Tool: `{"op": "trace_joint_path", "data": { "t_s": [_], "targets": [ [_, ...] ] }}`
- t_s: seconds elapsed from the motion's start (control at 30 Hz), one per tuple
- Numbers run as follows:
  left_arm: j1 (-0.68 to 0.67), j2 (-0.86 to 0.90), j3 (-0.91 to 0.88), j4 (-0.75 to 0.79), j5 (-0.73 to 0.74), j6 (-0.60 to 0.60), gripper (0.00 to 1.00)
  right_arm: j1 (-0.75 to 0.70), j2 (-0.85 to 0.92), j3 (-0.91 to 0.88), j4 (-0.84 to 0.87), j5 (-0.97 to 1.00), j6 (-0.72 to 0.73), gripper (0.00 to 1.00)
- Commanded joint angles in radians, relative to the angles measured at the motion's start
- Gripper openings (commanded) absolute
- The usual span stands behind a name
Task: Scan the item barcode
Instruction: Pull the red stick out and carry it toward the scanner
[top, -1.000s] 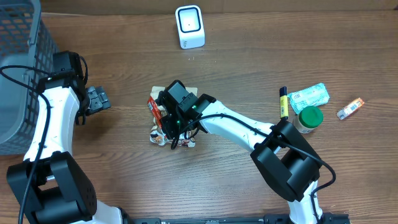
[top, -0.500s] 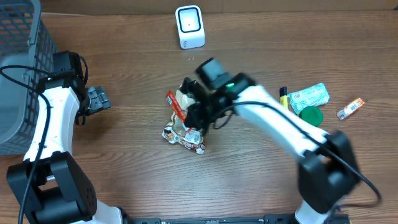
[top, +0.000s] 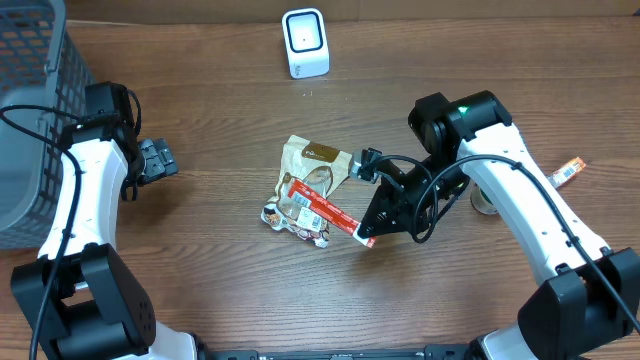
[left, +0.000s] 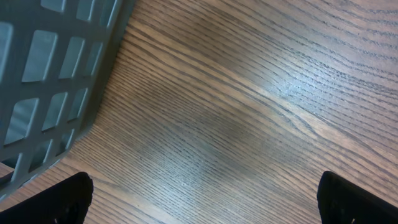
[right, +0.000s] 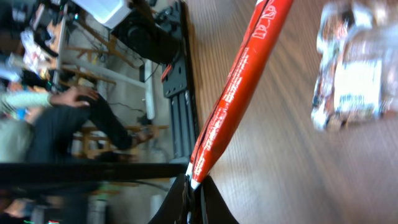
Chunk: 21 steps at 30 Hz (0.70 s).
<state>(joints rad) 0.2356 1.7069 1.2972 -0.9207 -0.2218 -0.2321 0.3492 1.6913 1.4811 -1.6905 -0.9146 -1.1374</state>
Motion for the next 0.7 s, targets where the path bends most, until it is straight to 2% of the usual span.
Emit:
{"op": "trace_joint_path", "data": {
  "t_s": [0.0,0.2,0.3,0.4,0.53,0.57,0.67],
  "targets": [
    [-0.008,-0.020,0.015,-0.001,-0.014,0.011,1.00,-0.003,-0.021,0.006,0.002,-0.064,-0.181,0.04],
    [-0.008,-0.020,0.015,-0.001,-0.014,0.011,1.00,-0.003,-0.021,0.006,0.019,-0.063,-0.178,0.04],
    [-0.008,-0.020,0.015,-0.001,-0.014,0.011,1.00,-0.003,-0.021,0.006,0.066,-0.050,-0.132,0.04],
    [-0.008,-0.020,0.015,-0.001,-0.014,0.011,1.00,-0.003,-0.019,0.006,0.198,0.016,0.078,0.04],
    [-0.008,-0.020,0.015,-0.001,-0.014,0.011,1.00,-0.003,-0.018,0.006,0.484,0.266,0.592,0.03],
    [-0.008,-0.020,0.015,-0.001,-0.014,0.011,1.00,-0.003,-0.018,0.010,0.536,0.322,0.671,0.03],
    [-0.008,-0.020,0.014,-0.001,-0.014,0.011,1.00,-0.003,-0.012,0.065,0.575,0.407,0.723,0.03]
  ]
}}
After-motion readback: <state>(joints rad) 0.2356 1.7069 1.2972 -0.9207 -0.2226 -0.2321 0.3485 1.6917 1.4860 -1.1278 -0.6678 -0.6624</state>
